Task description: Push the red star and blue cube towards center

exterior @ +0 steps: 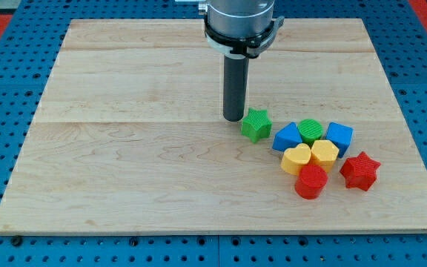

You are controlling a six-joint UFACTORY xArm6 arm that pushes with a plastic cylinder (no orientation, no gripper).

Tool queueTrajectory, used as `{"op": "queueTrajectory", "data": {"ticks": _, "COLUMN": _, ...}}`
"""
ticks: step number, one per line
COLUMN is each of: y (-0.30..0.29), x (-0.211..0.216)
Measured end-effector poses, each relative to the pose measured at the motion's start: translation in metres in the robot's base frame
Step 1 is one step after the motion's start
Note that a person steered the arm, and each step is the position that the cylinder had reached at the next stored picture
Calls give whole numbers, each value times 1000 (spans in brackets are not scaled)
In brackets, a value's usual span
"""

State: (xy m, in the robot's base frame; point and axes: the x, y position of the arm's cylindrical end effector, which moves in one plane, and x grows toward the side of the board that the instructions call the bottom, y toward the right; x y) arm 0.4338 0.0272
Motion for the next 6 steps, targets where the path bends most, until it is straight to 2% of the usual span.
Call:
{"op": "queueTrajectory", "data": {"ticks": 2, "y": 0, "x": 0}}
{"op": "queueTrajectory", "data": {"ticks": 4, "y": -31, "x": 16}}
{"op": "queueTrajectory", "data": {"ticks": 5, "y": -103, "x": 50}}
{"op": "queueTrajectory", "data": {"ticks": 6, "y": -58, "x": 160}}
